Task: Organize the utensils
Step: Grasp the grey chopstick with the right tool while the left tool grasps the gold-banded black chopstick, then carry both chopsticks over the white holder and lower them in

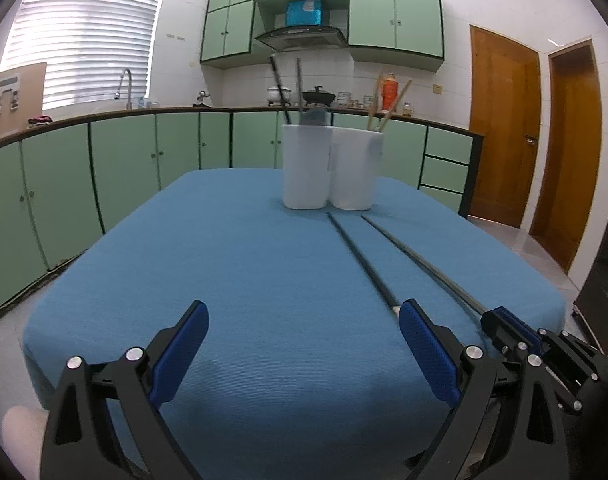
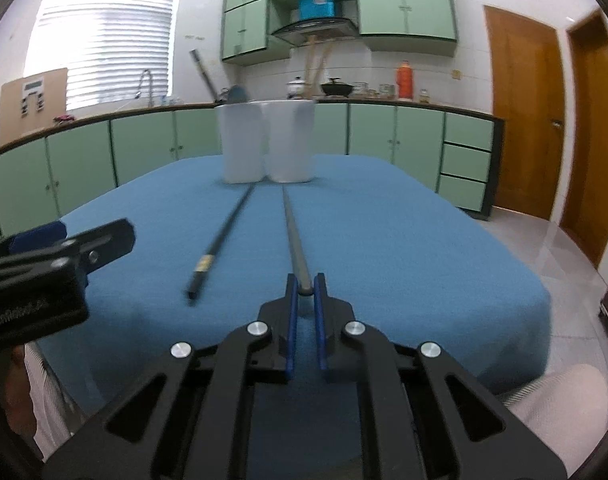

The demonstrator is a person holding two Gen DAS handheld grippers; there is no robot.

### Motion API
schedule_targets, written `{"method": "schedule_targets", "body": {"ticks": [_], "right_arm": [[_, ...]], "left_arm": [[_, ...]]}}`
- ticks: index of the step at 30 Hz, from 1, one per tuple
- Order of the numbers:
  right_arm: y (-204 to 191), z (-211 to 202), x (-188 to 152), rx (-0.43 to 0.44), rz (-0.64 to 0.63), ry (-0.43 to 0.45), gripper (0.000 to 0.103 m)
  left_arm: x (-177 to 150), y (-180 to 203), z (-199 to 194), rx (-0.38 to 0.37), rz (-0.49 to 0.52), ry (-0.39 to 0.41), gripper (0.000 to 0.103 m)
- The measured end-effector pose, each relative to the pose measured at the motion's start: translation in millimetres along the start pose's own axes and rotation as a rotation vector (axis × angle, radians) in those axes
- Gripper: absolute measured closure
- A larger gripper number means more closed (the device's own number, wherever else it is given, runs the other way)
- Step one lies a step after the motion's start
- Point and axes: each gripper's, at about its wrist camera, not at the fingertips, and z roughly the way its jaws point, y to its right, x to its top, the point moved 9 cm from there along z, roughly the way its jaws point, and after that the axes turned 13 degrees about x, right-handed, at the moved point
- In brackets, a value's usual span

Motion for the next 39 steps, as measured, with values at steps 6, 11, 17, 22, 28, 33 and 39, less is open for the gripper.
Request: {"method": "schedule_targets", "body": {"ticks": [6,11,17,22,28,33,39], "right_arm": [[26.6,-9.6,0.8,-0.022,0.04,0.007,0.096],[33.7,-12.7,-0.6,-0.012,0.048,0.016,0.096],[37.5,-17.3,-3.0,0.001,0.063,0.028,0.096],[39.8,-21.7,-2.5,0.009,0.068,0.037,0.096],[40.1,-25.2,-2.8,0.01,0.073,0.044,0.096],[40.7,-27.1,-3.3,0.01,0.071,0.047,0.096],[38.4,-34.9,7.5,0.008,0.046,0.078,0.096]], "left_arm": [[-10.8,33.8,-0.1,-0.031,0.033,-0.019,0.023],[-18.5,51.1,3.1,-0.034,0.057,-0.041,0.038],[-22.9,60.0,7.1,-0.02,0.059,-0.056,0.055],[-21.8,64.2,8.0,-0.004,0.061,-0.049,0.068],[-20.9,66.0,8.7,0.023,0.07,-0.042,0.091],[-20.3,63.6,7.3,0.025,0.063,-0.05,0.096],[-10.8,56.9,-0.9,0.031,0.065,-0.035,0.097]]}}
